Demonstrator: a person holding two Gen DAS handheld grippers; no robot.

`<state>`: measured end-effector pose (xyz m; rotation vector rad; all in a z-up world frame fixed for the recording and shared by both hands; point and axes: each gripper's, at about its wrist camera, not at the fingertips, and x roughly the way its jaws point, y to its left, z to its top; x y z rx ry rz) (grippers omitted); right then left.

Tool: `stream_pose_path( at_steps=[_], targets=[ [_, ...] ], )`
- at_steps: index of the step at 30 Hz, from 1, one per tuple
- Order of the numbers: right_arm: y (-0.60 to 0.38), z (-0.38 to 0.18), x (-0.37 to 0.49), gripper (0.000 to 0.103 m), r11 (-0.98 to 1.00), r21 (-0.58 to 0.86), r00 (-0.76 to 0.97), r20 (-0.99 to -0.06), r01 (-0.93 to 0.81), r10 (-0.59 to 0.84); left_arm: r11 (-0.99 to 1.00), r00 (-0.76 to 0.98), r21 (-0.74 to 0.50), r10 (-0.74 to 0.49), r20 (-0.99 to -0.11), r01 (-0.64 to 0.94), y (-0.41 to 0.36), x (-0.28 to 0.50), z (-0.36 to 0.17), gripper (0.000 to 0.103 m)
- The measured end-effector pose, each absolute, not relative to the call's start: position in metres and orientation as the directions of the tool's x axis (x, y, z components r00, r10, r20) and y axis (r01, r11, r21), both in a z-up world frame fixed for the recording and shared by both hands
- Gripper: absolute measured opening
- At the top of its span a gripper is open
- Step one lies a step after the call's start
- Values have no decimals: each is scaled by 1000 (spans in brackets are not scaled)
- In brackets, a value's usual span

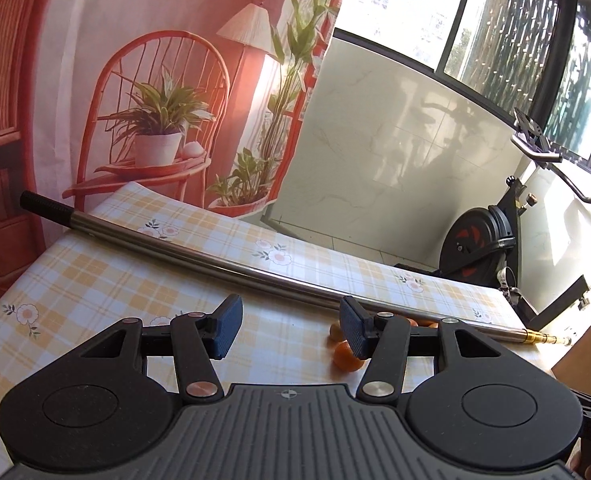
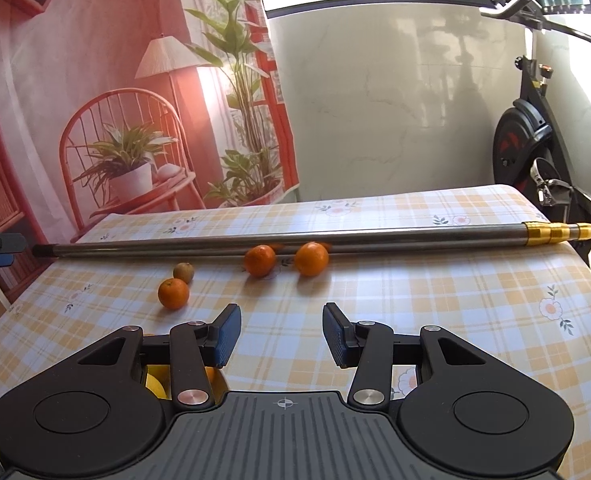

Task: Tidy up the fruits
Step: 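Move both tools away from the plate toward the remaining tangerines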

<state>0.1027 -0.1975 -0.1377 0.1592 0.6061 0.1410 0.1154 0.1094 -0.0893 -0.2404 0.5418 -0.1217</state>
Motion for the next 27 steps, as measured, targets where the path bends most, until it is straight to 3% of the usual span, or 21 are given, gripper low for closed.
stream_pose_path(
  at_steps=[17, 27],
  targets=[
    [-205, -135, 147, 42, 986, 132, 833, -530, -105, 160, 987, 867, -146, -126, -482, 62, 99, 145, -83, 56],
    [-203, -158, 212, 42, 983, 119, 805, -563, -144, 186, 984, 810, -151, -162, -563, 91, 86, 177, -112, 55]
  ],
)
